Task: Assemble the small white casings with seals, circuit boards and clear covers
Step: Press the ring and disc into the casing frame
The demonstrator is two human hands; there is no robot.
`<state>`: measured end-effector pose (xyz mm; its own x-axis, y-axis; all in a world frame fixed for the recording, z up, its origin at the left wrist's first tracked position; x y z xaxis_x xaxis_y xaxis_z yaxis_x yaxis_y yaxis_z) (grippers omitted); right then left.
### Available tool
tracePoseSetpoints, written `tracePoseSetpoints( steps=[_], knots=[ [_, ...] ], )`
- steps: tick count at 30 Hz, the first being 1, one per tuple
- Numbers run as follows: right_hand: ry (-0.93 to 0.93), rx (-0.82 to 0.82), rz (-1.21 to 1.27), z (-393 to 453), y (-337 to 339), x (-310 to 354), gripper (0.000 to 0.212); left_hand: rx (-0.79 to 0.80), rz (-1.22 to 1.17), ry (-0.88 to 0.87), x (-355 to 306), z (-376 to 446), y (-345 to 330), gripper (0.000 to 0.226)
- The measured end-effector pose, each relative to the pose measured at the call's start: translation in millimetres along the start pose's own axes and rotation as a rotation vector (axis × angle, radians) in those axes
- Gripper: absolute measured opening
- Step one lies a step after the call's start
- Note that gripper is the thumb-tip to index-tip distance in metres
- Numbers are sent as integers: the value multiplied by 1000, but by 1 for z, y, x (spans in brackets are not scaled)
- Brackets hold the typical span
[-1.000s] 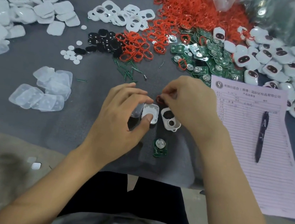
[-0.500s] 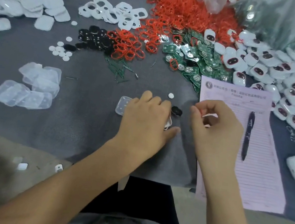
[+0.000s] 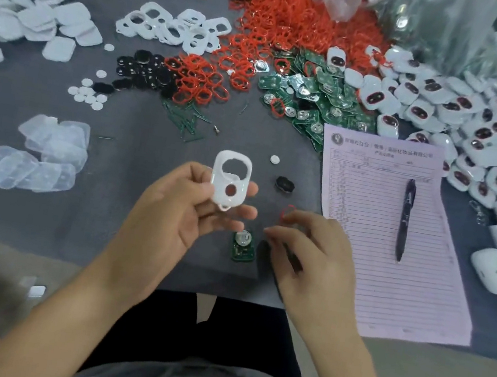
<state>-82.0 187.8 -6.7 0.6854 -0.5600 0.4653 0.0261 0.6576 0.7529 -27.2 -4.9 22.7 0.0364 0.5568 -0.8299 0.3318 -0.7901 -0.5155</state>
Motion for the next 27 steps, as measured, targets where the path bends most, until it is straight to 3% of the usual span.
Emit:
tracePoseSetpoints(
  steps=[5, 10, 15, 20, 27],
  knots=[
    [-80, -68, 75, -7, 14, -8, 13, -42, 105, -32, 8, -6, 6, 19],
    [-75, 45, 98, -2, 6, -10, 23, 0, 190, -24, 20, -10, 5, 40],
    [-18, 92, 105, -1, 6, -10, 19, -8, 188, -22, 26, -5, 4, 43],
    [126, -15, -14, -1, 12, -12, 10, 72, 272, -42, 28, 0, 2, 33],
    [12, 75, 98, 1, 6, -15, 20, 94, 277, -3, 29, 2, 6, 28]
  ],
)
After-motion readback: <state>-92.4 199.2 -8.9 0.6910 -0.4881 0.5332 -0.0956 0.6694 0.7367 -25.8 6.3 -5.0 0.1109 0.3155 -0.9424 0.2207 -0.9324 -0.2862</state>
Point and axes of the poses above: each hand's wrist, its own z-axis towards the middle knuckle, its own y-axis out of the back of the hand, x = y × z, the point moved 3 cm from there along z, towards the middle knuckle, and after that the axes turned 2 degrees about z, right-handed, at the moved point
